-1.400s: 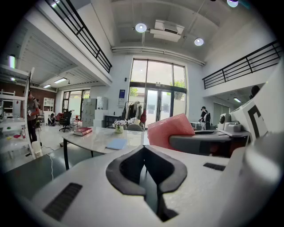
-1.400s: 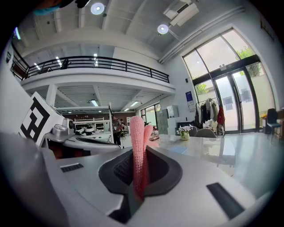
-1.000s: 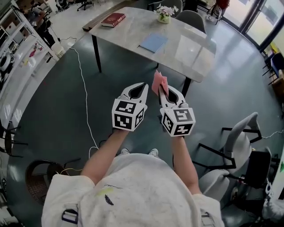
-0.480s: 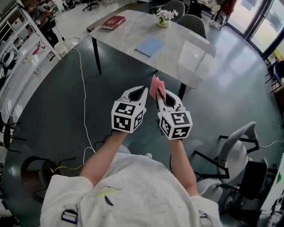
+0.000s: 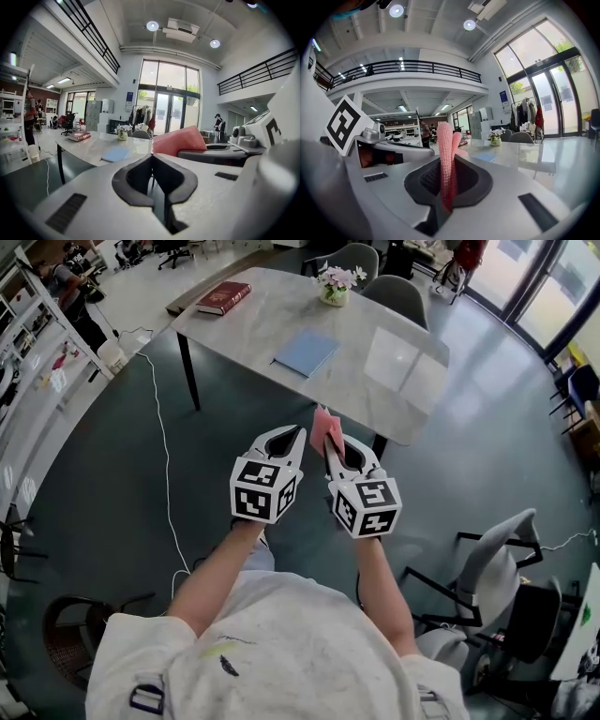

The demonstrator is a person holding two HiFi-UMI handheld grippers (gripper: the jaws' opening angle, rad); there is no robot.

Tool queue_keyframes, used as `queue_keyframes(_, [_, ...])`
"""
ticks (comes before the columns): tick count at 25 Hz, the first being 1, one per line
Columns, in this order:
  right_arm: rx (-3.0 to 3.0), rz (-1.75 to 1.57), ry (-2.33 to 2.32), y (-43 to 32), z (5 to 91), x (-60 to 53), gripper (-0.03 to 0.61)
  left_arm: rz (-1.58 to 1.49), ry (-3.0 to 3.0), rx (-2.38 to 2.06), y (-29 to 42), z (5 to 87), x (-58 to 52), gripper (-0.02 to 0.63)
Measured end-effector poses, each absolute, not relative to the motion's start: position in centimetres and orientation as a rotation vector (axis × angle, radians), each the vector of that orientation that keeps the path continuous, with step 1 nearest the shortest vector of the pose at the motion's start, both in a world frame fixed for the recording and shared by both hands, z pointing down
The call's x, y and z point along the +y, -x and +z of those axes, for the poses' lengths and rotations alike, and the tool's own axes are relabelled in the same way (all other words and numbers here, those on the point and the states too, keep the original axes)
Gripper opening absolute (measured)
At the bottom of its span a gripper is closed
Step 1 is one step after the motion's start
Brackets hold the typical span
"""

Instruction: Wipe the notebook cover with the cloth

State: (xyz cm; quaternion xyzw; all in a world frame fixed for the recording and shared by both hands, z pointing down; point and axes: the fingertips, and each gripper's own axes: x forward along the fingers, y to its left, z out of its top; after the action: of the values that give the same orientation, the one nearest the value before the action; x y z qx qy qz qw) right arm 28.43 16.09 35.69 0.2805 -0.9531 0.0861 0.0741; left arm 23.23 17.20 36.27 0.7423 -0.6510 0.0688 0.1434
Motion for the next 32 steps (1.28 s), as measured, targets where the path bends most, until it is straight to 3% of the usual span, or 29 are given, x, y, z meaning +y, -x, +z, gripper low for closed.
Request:
queue_keyframes(20, [-2.8, 0.225, -0.9, -6.1, 34.4, 5.2, 0.015, 0.149, -2.202, -1.792, -1.1, 35.4, 6.1, 0.008])
queue_keyframes(32, [-2.759, 0.288, -0.984, -3.5, 36.7, 1.3, 0.015, 0.19, -2.226, -1.712, 2.0, 37.5, 2.1, 0.008])
